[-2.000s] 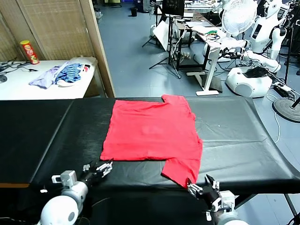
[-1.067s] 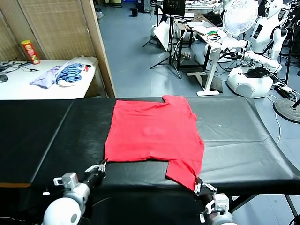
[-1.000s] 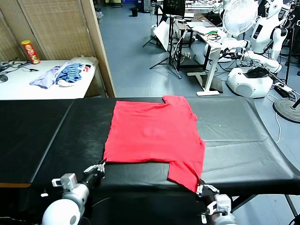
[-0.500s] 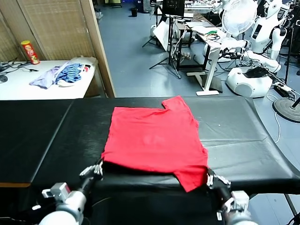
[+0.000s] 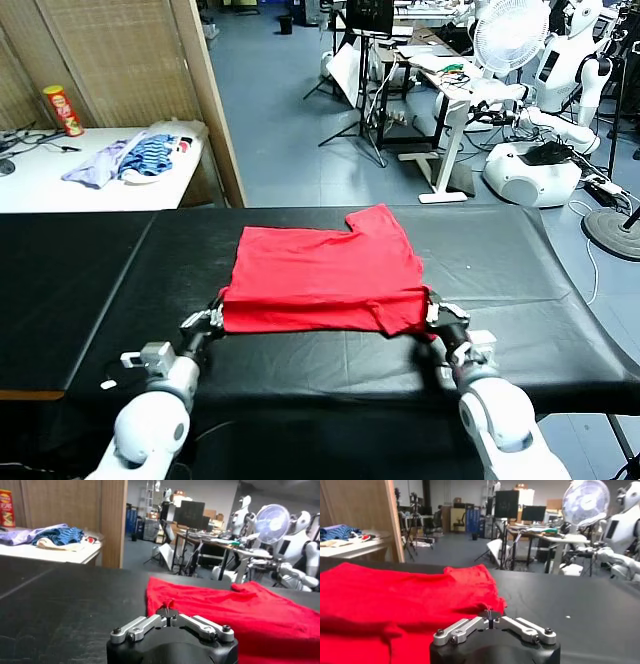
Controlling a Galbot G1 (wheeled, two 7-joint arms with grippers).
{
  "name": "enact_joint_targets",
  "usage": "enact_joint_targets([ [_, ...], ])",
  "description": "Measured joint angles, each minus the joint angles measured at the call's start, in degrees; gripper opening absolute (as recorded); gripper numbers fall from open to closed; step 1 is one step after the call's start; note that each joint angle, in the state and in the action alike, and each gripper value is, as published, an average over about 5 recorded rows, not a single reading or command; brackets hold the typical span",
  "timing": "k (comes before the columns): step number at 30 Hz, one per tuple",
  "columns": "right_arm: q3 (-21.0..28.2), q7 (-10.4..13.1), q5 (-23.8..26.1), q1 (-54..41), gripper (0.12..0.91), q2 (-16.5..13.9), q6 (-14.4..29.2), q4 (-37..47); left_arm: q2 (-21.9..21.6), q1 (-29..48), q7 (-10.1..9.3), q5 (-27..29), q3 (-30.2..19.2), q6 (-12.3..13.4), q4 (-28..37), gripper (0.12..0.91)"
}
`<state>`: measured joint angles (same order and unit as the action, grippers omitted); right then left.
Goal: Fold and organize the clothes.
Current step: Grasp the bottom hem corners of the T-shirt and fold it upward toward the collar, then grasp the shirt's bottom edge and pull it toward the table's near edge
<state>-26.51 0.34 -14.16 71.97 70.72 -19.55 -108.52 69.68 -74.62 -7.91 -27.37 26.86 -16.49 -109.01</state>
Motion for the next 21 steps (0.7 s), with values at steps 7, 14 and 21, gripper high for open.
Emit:
enact_joint_targets([
  [7,-1.9,-0.3,1.8,7.6,0.781,0.2,1.5,-3.9,-1.2,-2.3,0.29,1.1,0.9,0.0,-1.2,0.518],
  [14,-1.6,-0.9,4.1,10.7,0.648,1.4,2.6,-3.2,-1.3,-6.0,1.5,0.2,1.1,-0.6,-2.1,0.784],
  [21,-1.0,-0.7,5.0,10.9,0.27,1.6,2.8,-2.5,-0.6,-6.9,2.0,-3.4,1.3,-1.5,-1.1,0.732],
])
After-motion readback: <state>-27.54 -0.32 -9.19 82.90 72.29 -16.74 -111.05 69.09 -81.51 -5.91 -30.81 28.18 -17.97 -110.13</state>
